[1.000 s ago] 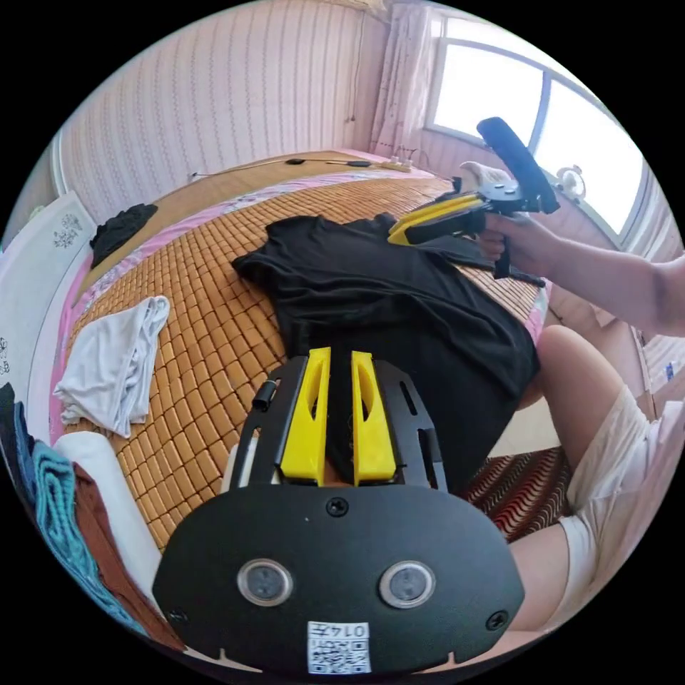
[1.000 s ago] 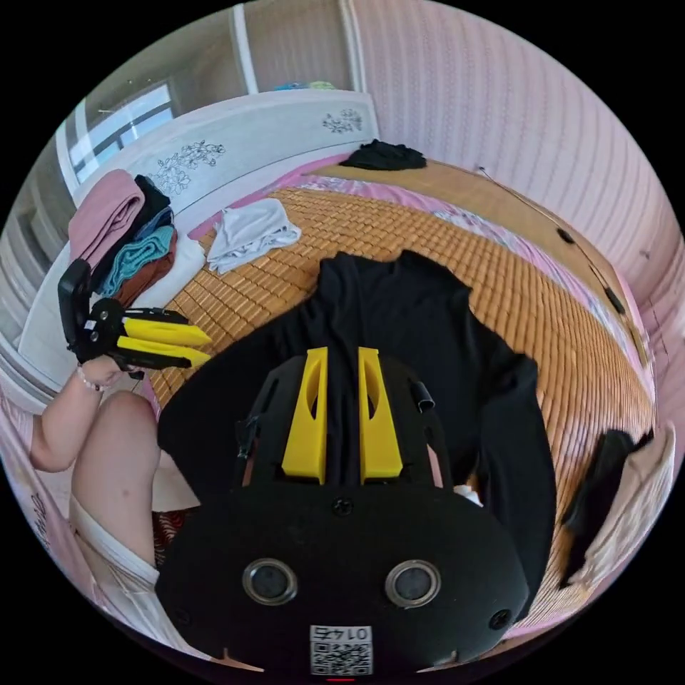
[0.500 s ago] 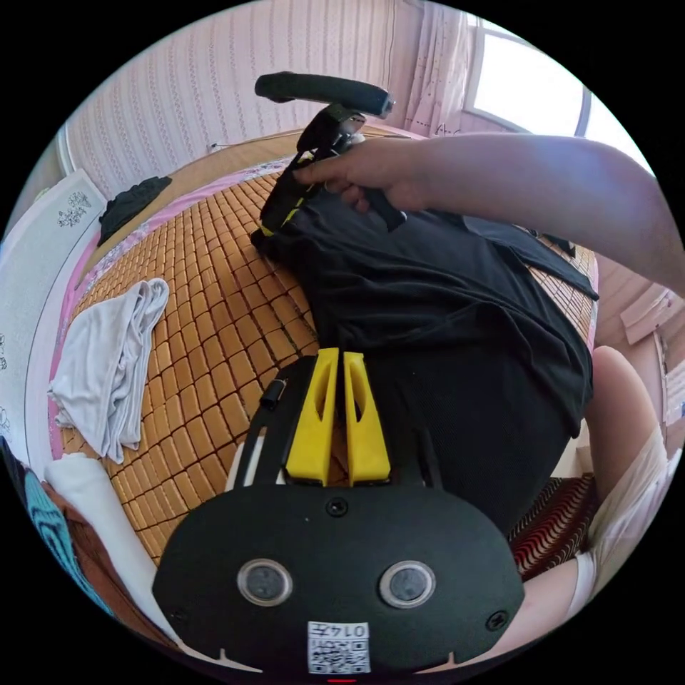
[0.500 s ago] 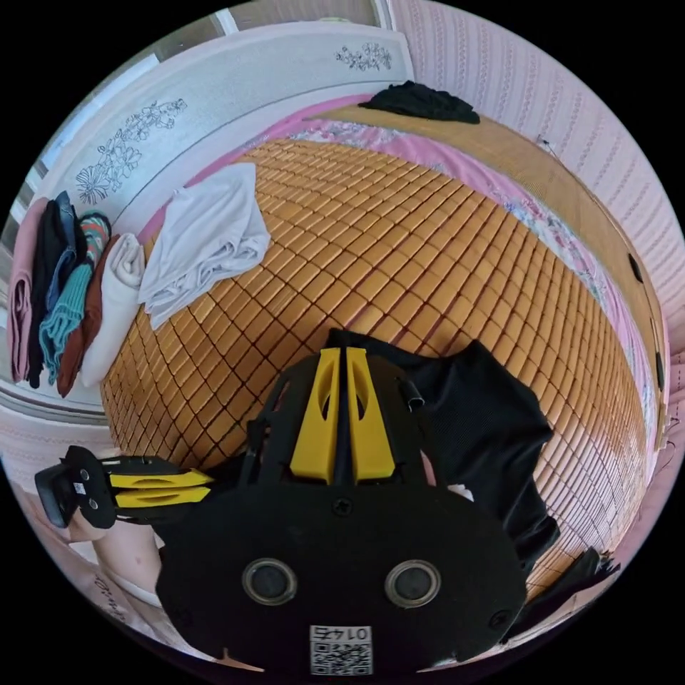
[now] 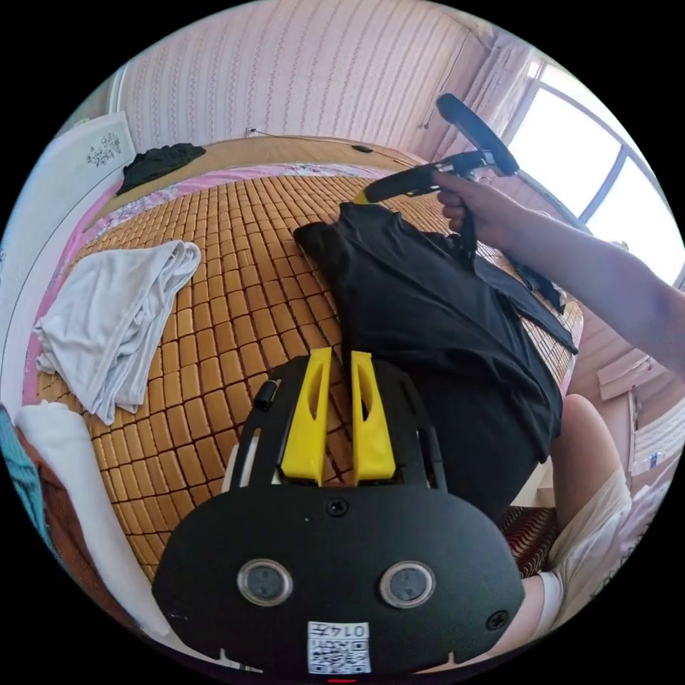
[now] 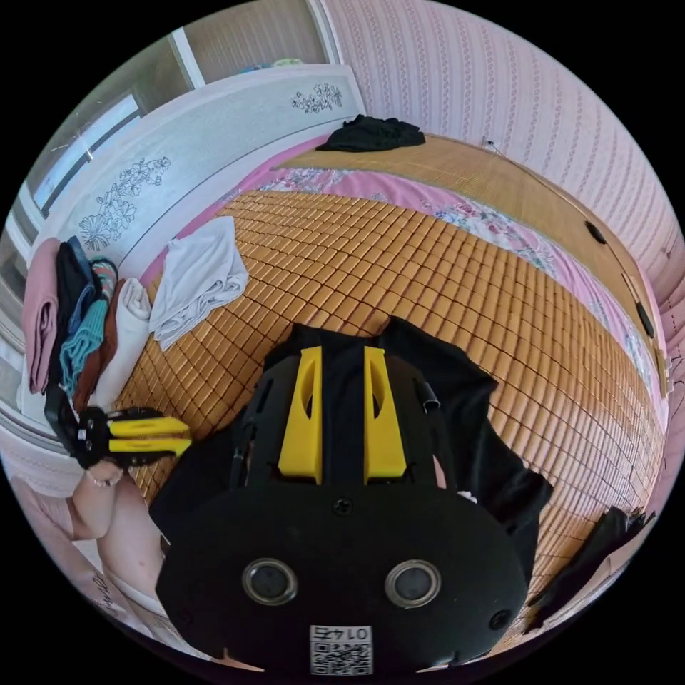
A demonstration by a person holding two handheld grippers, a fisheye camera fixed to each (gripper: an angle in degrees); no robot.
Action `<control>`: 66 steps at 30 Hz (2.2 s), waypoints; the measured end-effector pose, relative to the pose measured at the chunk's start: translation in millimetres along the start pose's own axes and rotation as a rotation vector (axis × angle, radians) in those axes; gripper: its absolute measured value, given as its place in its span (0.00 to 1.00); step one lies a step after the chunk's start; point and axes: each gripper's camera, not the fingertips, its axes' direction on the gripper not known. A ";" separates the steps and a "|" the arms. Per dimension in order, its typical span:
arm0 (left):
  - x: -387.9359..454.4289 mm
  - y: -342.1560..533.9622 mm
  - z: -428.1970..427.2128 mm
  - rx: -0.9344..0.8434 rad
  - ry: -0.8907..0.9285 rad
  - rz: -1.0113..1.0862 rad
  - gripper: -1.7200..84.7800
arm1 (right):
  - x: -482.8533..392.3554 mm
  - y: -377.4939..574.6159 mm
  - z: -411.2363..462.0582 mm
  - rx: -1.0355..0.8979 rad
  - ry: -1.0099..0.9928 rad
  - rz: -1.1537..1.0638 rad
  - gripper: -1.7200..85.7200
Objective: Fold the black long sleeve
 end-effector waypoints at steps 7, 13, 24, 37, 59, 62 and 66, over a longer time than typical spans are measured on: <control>81.0 -12.9 -8.6 0.007 0.146 0.271 0.07 | 5.8 217.5 -80.7 -0.099 0.022 0.160 0.12; 195.0 5.9 9.9 -0.111 0.433 0.388 0.09 | -2.7 331.6 -78.9 -0.203 -0.069 0.310 0.13; 310.3 28.7 88.9 -0.367 0.092 0.620 0.02 | 35.3 373.0 -74.0 -0.149 -0.092 0.315 0.03; 338.2 15.5 88.2 -0.322 0.165 0.553 0.01 | 79.0 402.3 -45.1 -0.238 -0.275 0.435 0.14; 347.2 -5.8 123.1 -0.265 0.374 0.425 0.01 | 117.8 458.8 -55.8 -0.059 -0.003 0.438 0.03; 345.1 -15.3 119.0 -0.208 0.375 0.438 0.01 | 138.7 462.1 -78.0 0.184 0.183 0.510 0.07; 351.2 -40.7 129.0 -0.204 0.297 0.515 0.01 | 198.8 488.2 -80.2 0.395 0.384 0.772 0.15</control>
